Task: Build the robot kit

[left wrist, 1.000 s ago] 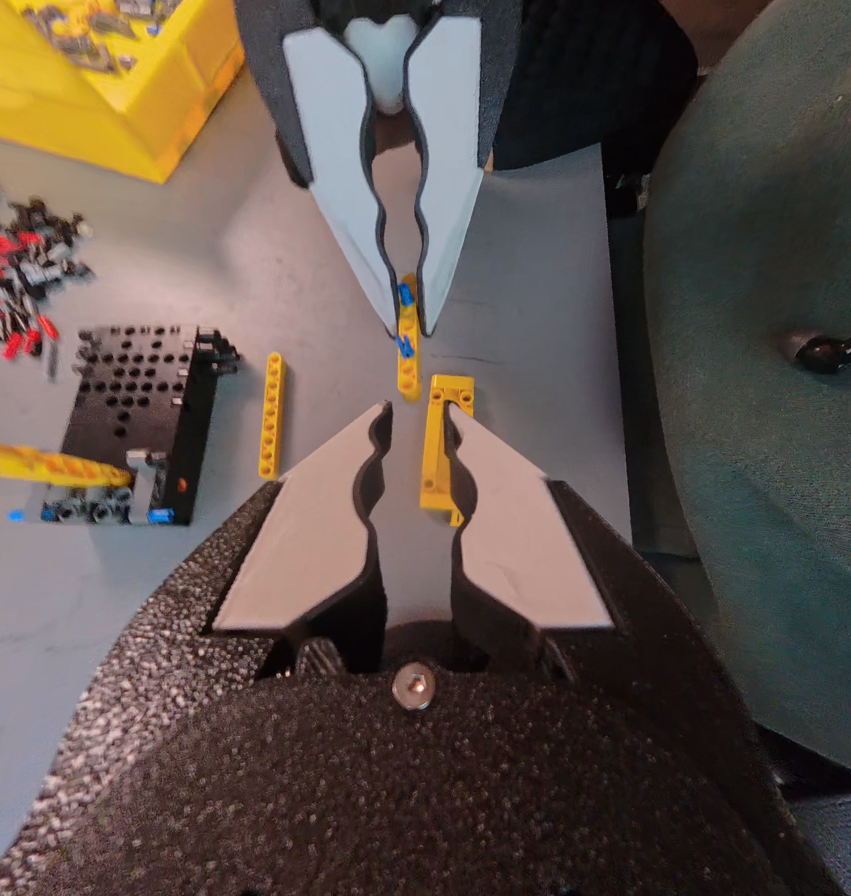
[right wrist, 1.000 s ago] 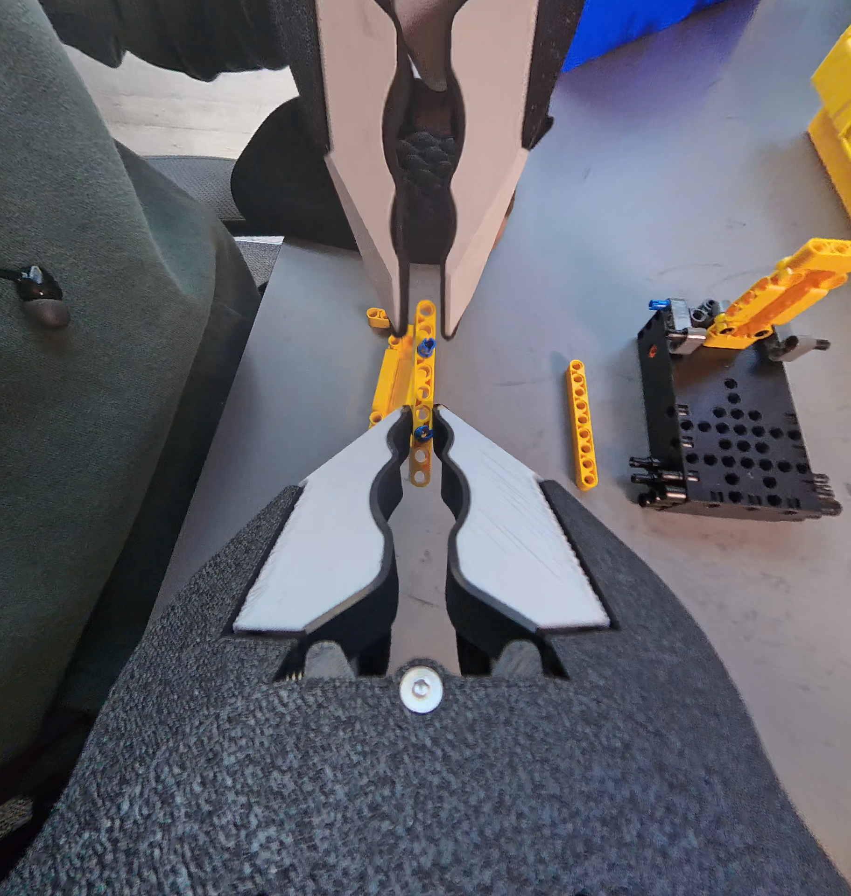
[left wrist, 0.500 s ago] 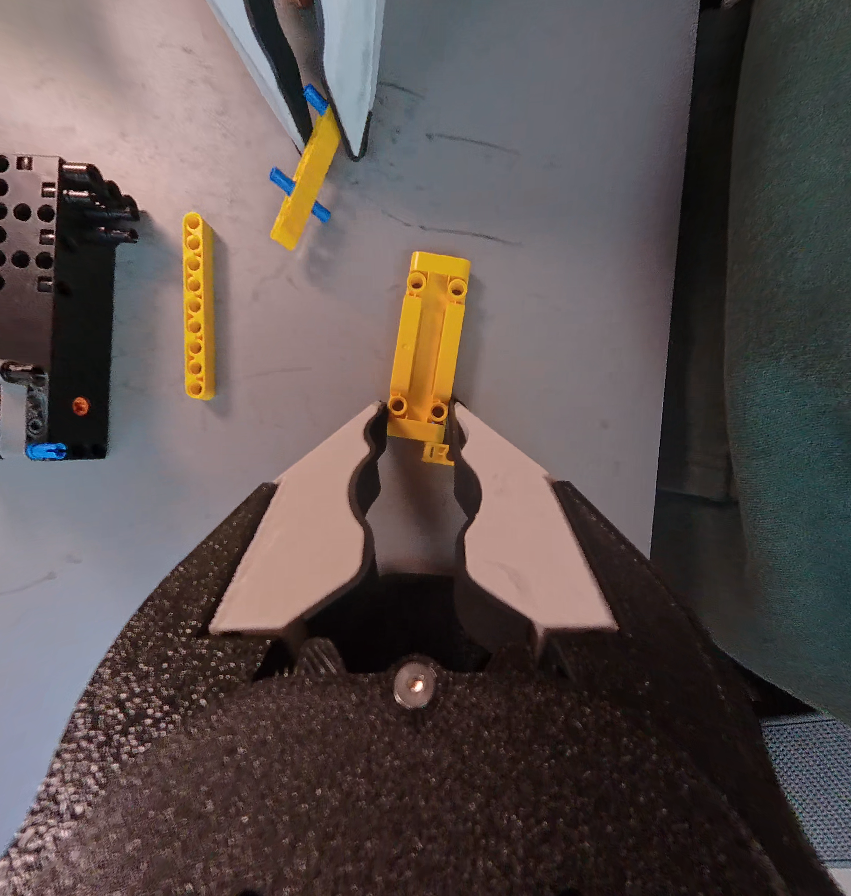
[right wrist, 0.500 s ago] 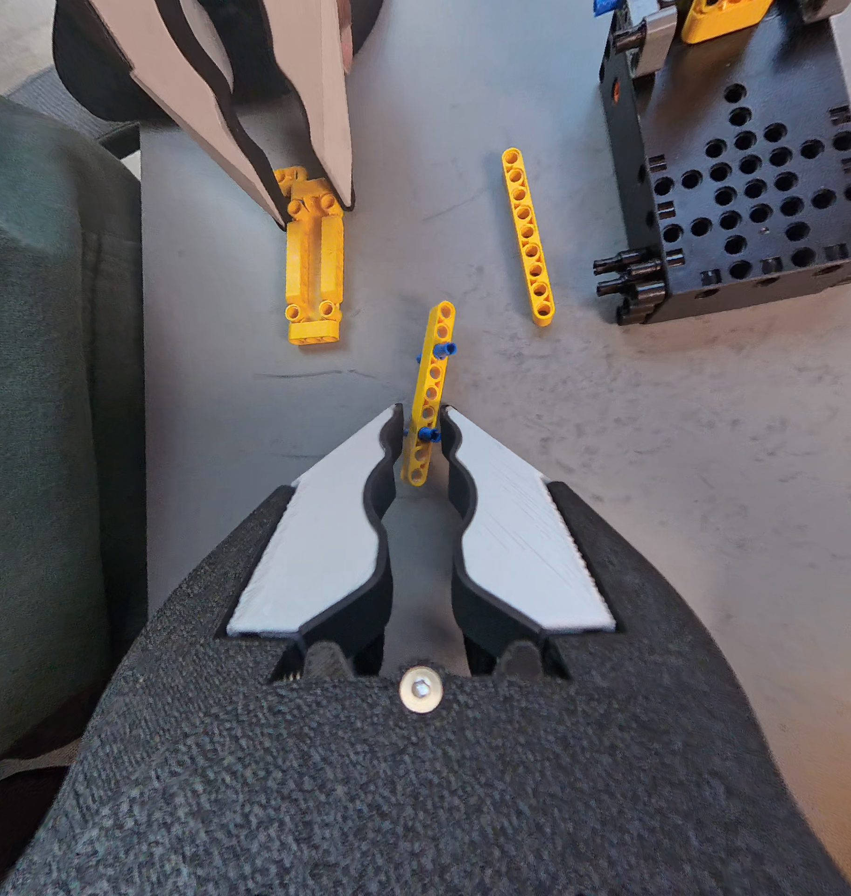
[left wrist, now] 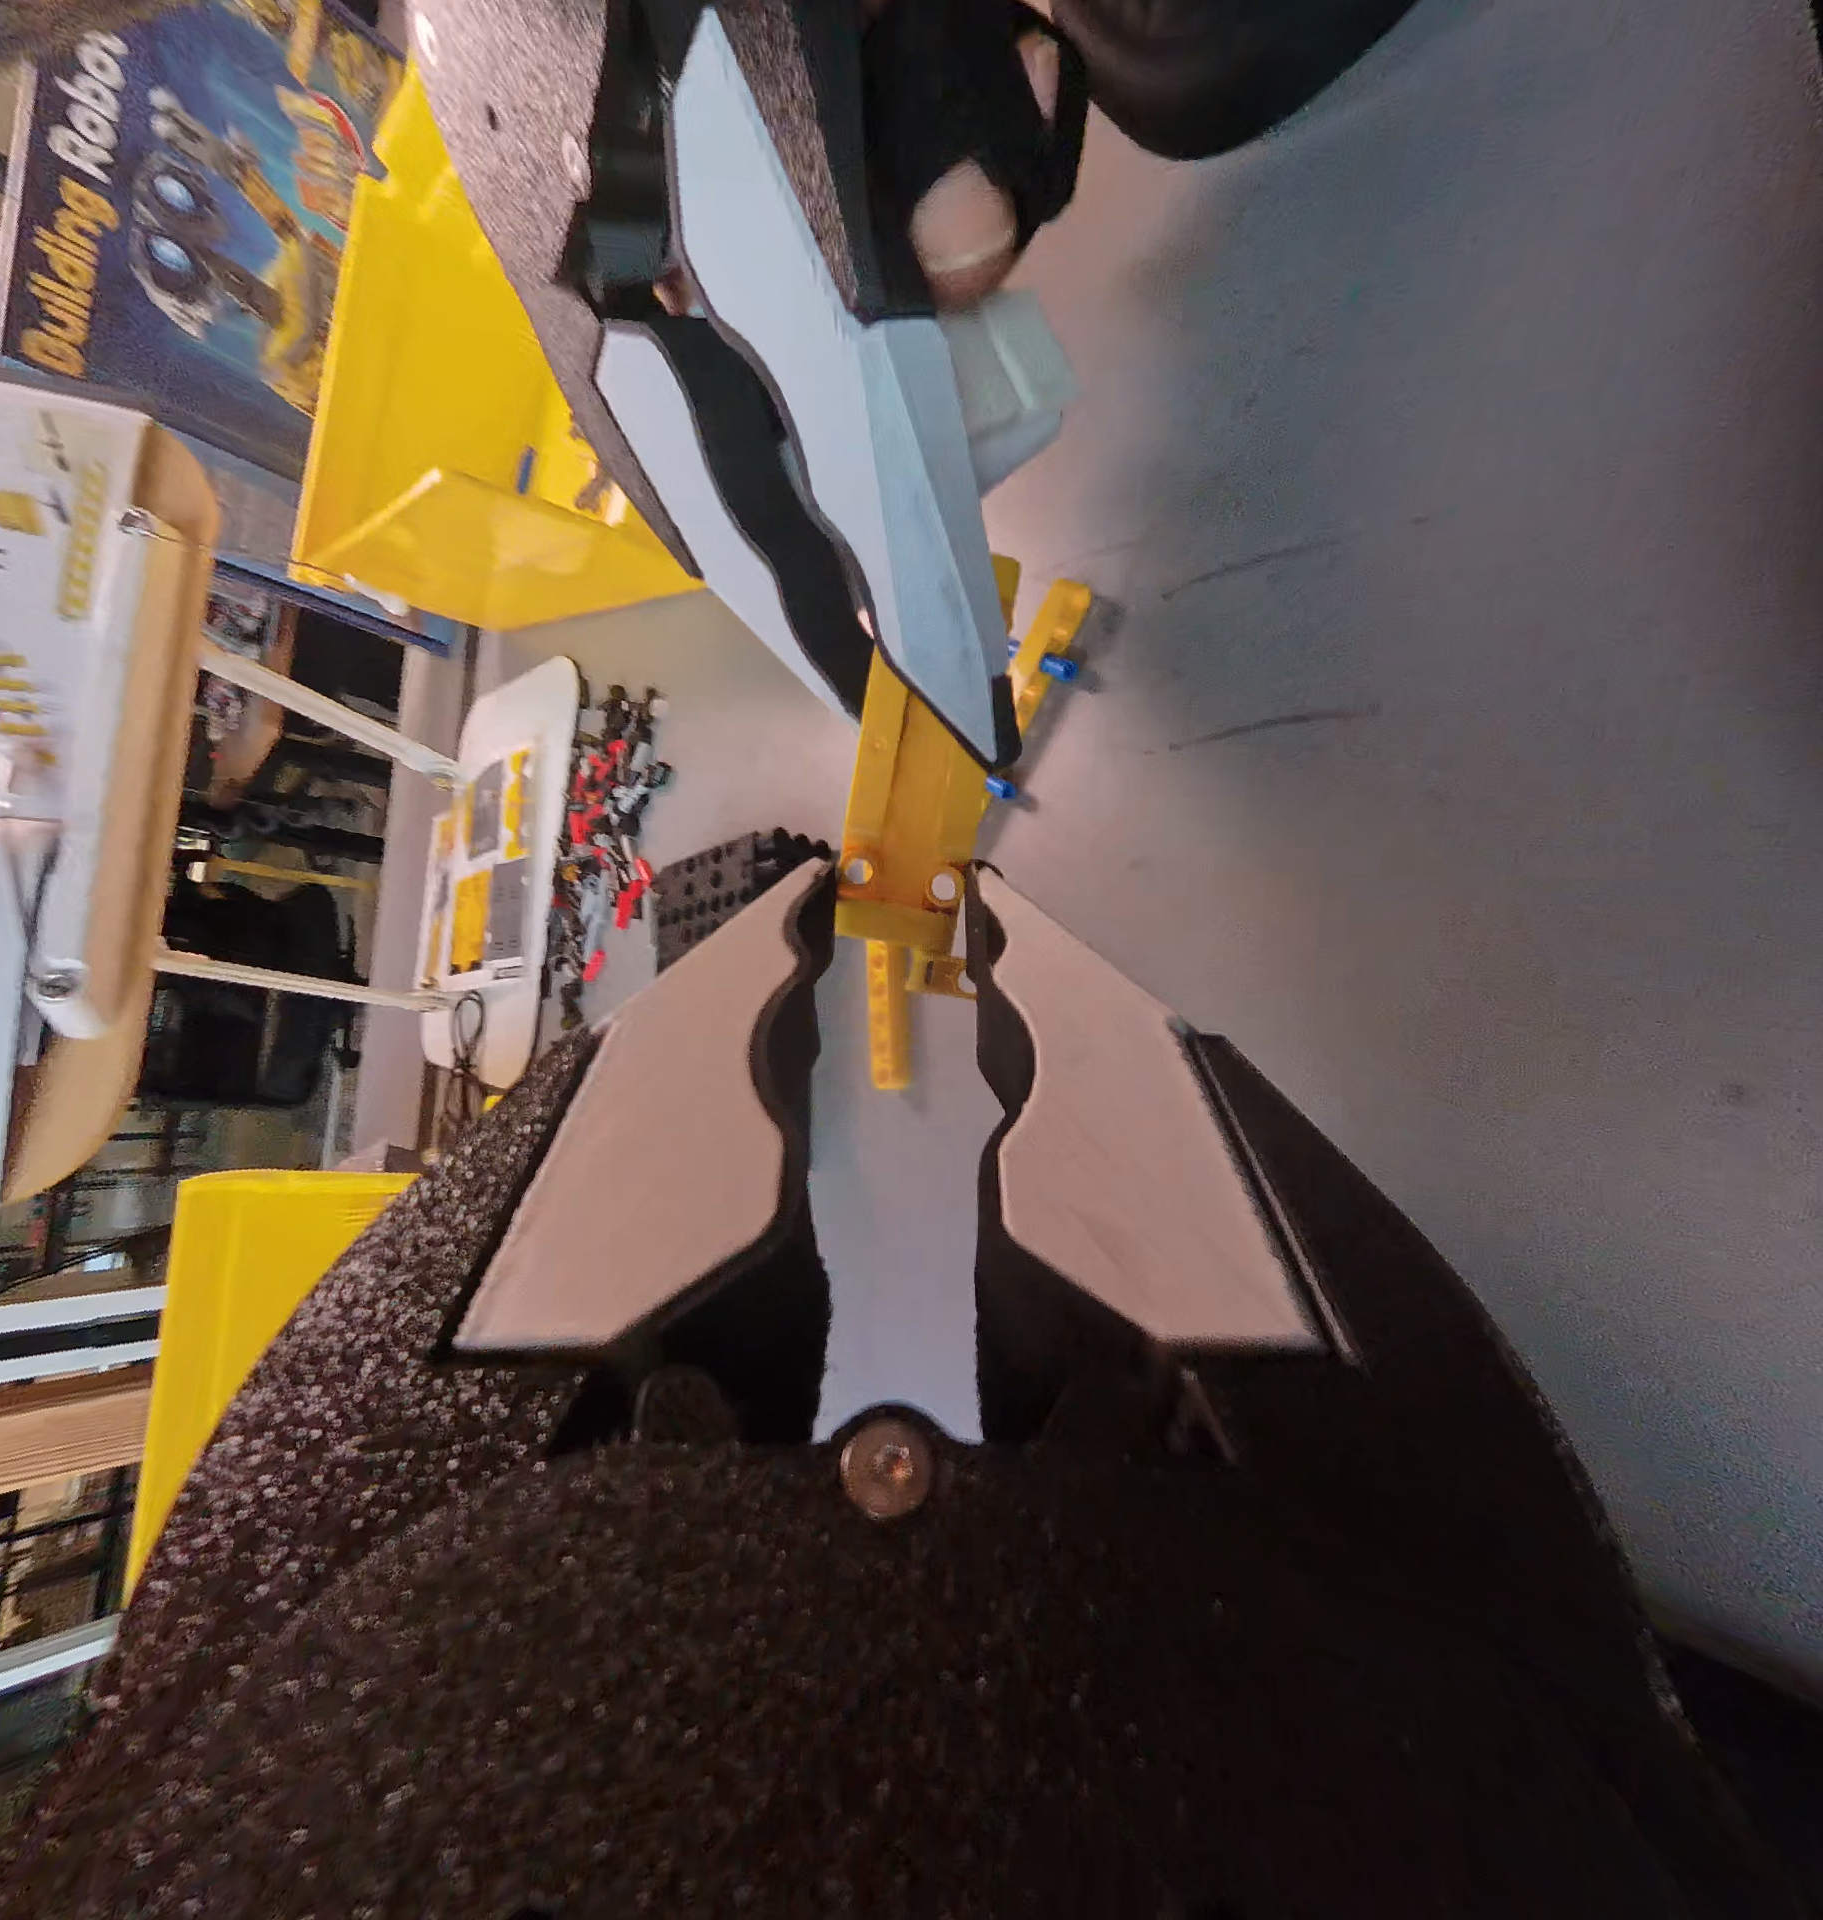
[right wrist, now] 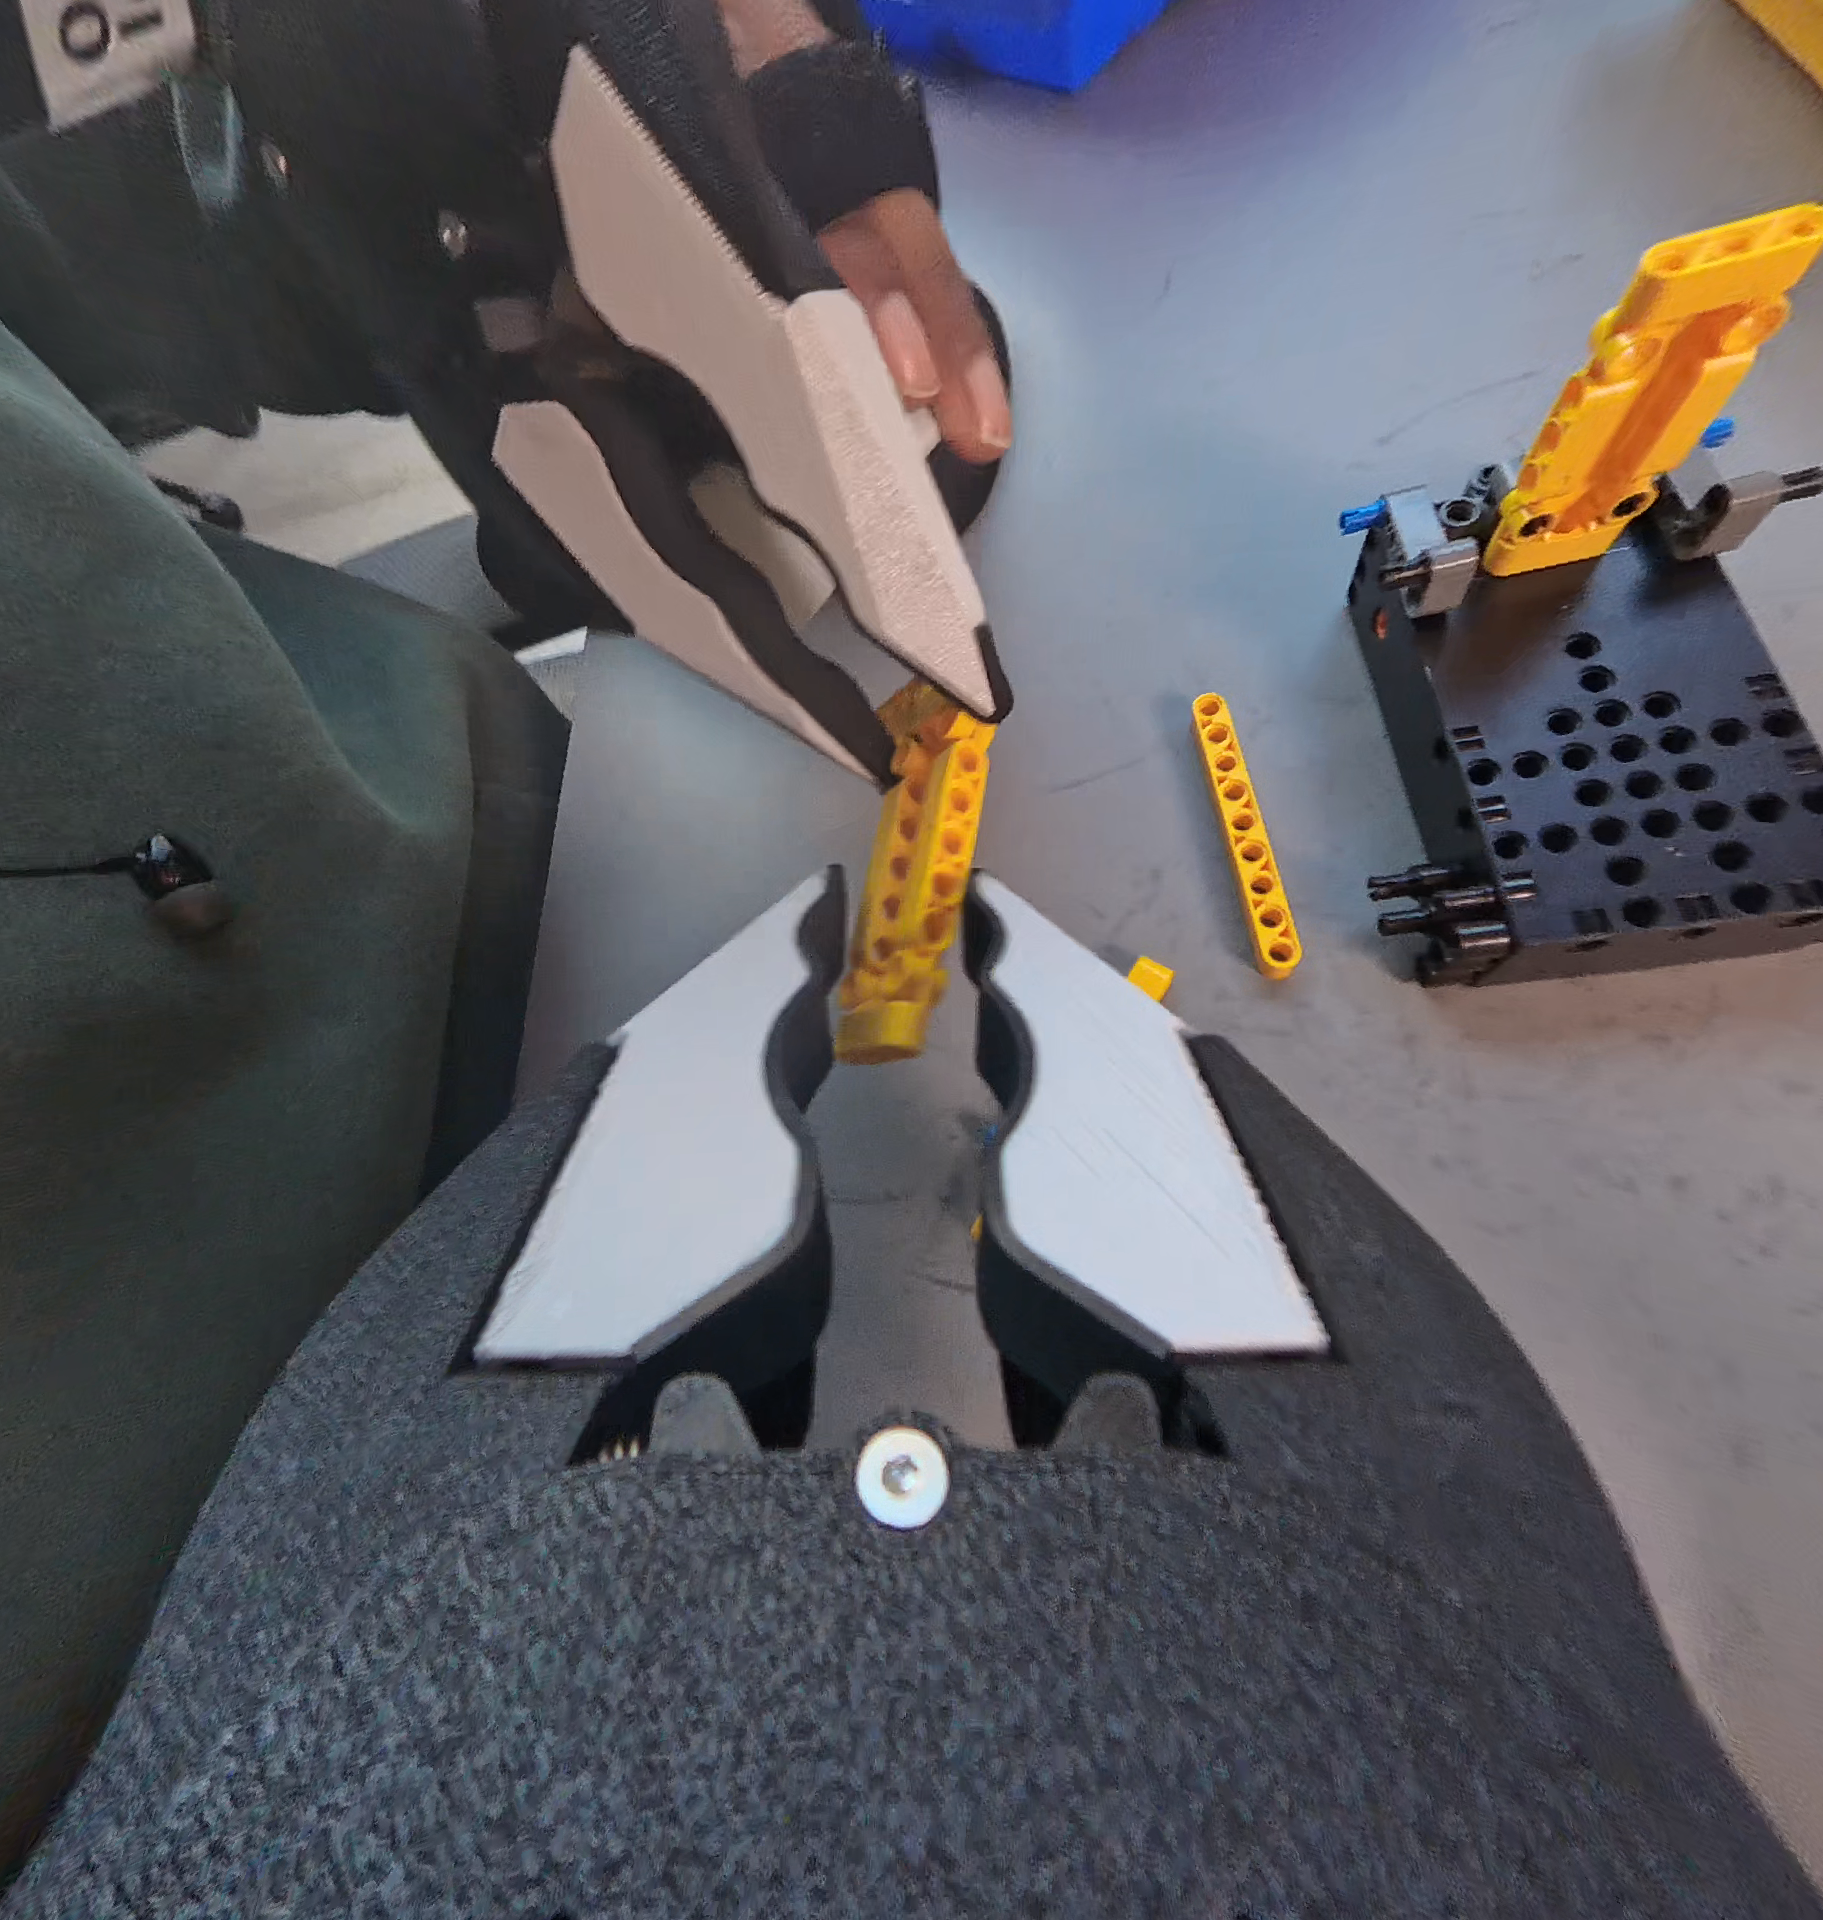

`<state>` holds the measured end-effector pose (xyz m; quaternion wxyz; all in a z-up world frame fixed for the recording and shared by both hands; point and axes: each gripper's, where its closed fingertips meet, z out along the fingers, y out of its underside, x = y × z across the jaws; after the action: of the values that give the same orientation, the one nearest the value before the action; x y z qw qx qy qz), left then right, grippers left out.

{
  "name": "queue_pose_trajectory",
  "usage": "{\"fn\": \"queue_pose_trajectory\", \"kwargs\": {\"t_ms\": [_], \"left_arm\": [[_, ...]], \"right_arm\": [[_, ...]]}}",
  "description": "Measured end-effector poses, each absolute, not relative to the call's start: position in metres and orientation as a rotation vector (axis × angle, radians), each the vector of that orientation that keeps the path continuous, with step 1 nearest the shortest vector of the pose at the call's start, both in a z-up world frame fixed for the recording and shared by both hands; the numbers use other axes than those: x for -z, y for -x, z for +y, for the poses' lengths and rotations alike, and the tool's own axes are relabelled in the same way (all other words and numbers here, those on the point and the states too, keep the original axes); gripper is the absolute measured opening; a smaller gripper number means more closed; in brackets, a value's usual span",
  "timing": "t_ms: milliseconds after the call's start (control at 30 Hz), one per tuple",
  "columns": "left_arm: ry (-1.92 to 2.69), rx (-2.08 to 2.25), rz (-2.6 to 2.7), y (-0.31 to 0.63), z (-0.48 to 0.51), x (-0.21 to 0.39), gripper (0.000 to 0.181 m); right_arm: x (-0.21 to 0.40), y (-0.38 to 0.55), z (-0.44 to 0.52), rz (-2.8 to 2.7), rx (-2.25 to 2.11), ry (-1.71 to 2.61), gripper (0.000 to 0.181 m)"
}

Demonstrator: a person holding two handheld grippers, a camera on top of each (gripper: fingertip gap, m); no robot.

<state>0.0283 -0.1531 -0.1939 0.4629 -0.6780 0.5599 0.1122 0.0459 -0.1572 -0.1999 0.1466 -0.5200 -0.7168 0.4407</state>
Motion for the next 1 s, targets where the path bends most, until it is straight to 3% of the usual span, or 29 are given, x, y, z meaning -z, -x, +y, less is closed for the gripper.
{"fn": "queue_pose_trajectory", "kwargs": {"t_ms": [67,200,367,400,533,667,800,933,1000], "left_arm": [[1.626,-0.242,1.338,-0.033,-0.15,0.185,0.025],[1.702,0.398,0.973,-0.039,-0.158,0.155,0.046],[1.612,0.791,0.872,-0.059,-0.167,0.125,0.018],[1.6,0.804,0.878,-0.062,-0.167,0.122,0.008],[1.604,0.795,0.884,-0.057,-0.163,0.122,0.007],[1.709,0.717,0.863,-0.034,-0.152,0.136,0.007],[1.809,0.613,0.855,-0.016,-0.135,0.152,0.007],[1.841,0.586,0.825,-0.001,-0.119,0.156,0.007],[1.837,0.652,0.782,0.0,-0.119,0.154,0.007]], "right_arm": [[0.188,-0.043,-0.155,-1.996,-1.355,1.436,0.008],[0.157,-0.052,-0.158,-1.919,-1.314,1.077,0.007],[0.131,-0.049,-0.163,-1.744,-1.348,0.964,0.007],[0.13,-0.048,-0.165,-1.737,-1.356,0.959,0.007],[0.131,-0.046,-0.164,-1.743,-1.358,1.037,0.01],[0.151,-0.055,-0.123,-1.801,-1.19,1.339,0.023],[0.214,-0.071,-0.108,-1.986,-0.937,1.761,0.021],[0.239,-0.067,-0.116,-2.077,-0.777,1.842,0.019],[0.246,-0.065,-0.115,-2.11,-0.688,1.825,0.008]]}}
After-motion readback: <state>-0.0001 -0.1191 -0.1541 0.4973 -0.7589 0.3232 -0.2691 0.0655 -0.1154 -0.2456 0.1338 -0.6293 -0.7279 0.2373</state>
